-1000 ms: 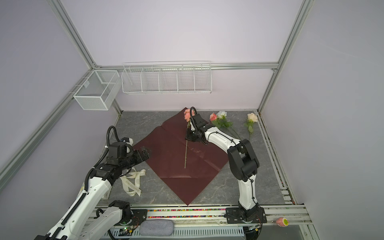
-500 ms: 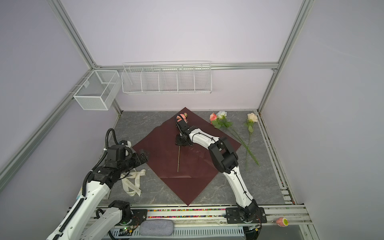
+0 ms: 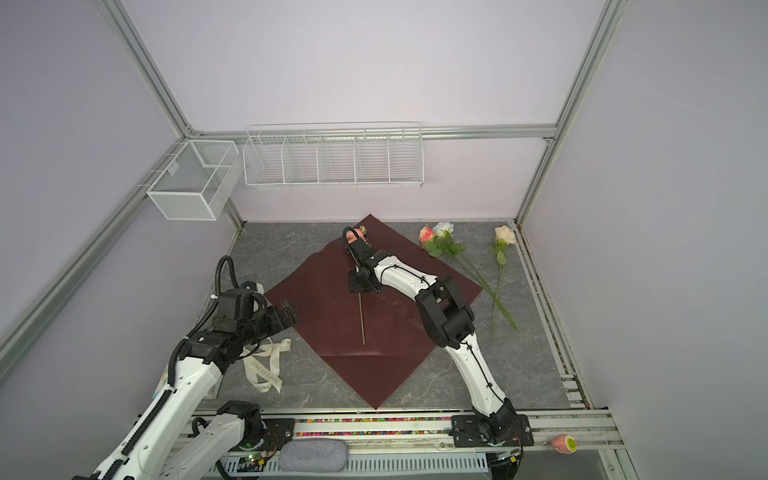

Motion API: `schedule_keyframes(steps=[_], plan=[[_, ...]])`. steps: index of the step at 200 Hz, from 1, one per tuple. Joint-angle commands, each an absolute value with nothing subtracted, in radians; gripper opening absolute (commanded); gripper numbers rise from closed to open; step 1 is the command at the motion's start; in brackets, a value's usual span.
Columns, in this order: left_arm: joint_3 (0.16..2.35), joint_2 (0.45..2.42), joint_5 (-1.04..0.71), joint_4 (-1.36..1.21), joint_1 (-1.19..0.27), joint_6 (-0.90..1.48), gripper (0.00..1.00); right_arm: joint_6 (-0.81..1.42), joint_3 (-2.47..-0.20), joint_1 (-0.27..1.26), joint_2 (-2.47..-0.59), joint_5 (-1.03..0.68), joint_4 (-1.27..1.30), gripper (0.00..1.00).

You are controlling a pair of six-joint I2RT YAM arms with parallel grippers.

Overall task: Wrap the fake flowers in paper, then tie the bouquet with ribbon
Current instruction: 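Lay the pink flower on the red paper with the right gripper, stem toward robot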

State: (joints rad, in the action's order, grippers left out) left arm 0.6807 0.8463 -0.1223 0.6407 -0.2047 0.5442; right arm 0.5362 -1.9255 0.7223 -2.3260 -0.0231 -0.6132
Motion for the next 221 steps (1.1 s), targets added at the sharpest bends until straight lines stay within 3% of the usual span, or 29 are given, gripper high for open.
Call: schedule_keyframes(steps=[1,38,159,190,221], plan=[[0.7,0.822,-0.098,0.669,-0.199,0.545,0.99,0.508,-1.941,0.728,-2.264,-0.018,-0.644,0.08],[0.68,0.815,-0.109,0.652,-0.199,0.545,0.99,0.55,-1.868,0.739,-2.221,0.02,-0.598,0.08],[0.67,0.867,-0.201,0.577,-0.199,0.562,0.99,0.654,-1.877,0.741,-2.33,-0.112,-0.578,0.13],[0.667,0.857,-0.218,0.562,-0.198,0.587,0.99,0.643,-1.877,0.741,-2.297,-0.139,-0.583,0.3],[0.649,0.84,-0.275,0.53,-0.196,0.615,0.99,0.598,-1.805,0.718,-2.167,-0.102,-0.571,0.4]])
